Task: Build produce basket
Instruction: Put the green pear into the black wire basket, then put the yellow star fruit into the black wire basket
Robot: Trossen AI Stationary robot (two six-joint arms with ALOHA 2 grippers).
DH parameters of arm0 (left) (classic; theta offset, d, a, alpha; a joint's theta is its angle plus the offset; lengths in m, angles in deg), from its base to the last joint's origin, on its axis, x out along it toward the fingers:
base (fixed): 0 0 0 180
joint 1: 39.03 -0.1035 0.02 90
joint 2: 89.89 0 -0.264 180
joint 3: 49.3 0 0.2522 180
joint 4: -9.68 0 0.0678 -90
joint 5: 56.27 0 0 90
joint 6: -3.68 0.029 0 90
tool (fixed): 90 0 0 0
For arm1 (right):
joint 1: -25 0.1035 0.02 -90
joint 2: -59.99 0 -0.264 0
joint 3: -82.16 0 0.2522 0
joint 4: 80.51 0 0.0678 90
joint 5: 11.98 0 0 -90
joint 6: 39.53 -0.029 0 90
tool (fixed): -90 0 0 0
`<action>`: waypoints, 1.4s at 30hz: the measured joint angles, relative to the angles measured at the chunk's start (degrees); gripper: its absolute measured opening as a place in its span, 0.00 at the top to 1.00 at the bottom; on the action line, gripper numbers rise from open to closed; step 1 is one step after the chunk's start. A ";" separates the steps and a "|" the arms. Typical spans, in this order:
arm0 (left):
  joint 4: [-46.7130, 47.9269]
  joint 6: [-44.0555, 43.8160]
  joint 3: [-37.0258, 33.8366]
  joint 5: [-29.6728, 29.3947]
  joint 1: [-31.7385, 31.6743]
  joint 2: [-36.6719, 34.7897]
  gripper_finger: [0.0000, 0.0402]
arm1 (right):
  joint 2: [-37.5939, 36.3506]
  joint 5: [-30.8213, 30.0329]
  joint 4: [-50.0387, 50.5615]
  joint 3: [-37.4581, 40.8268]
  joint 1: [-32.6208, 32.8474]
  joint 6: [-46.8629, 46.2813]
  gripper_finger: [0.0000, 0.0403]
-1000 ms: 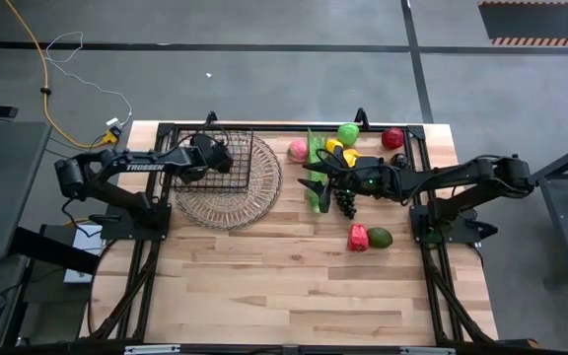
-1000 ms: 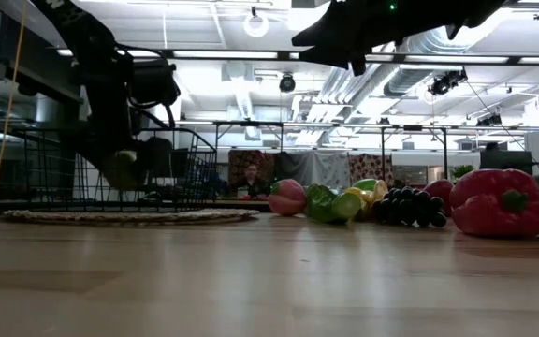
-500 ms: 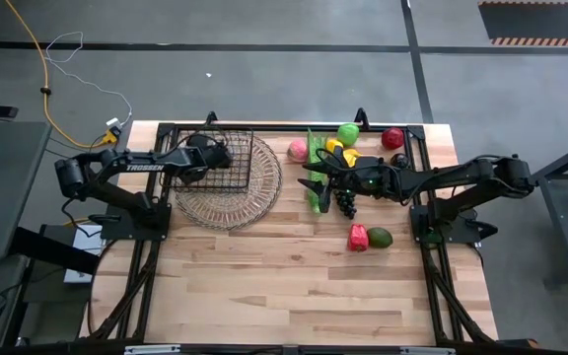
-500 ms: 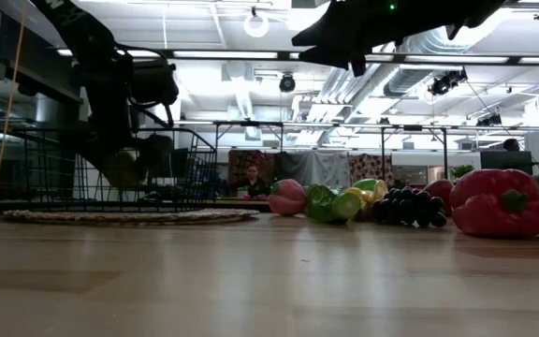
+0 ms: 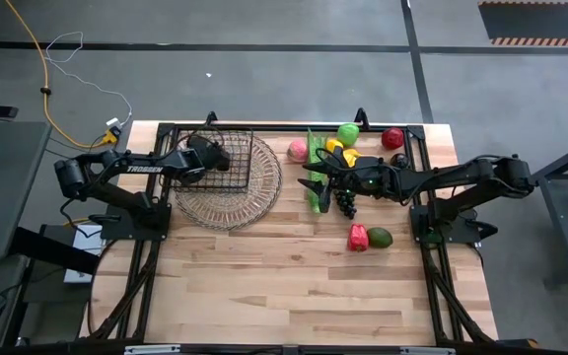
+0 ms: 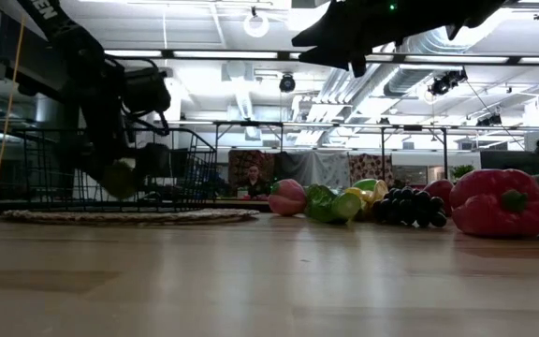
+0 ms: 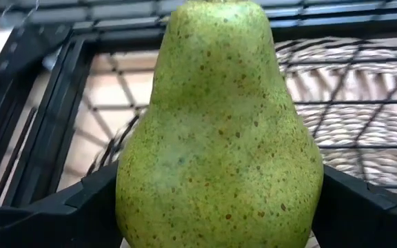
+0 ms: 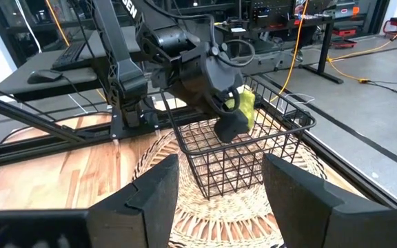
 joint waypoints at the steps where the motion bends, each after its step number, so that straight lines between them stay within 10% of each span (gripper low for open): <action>1: -0.83 1.28 0.00 -0.01 0.00 0.00 0.15 | 0.00 0.00 0.00 0.00 0.00 -0.01 0.50; 28: -2.52 3.87 0.02 -3.08 0.00 1.74 0.02 | 0.00 0.00 0.00 0.00 0.00 -0.11 0.50; 42: 0.94 22.42 10.82 4.70 1.75 -9.43 0.01 | 0.00 -0.02 -0.02 0.00 -0.02 0.04 0.50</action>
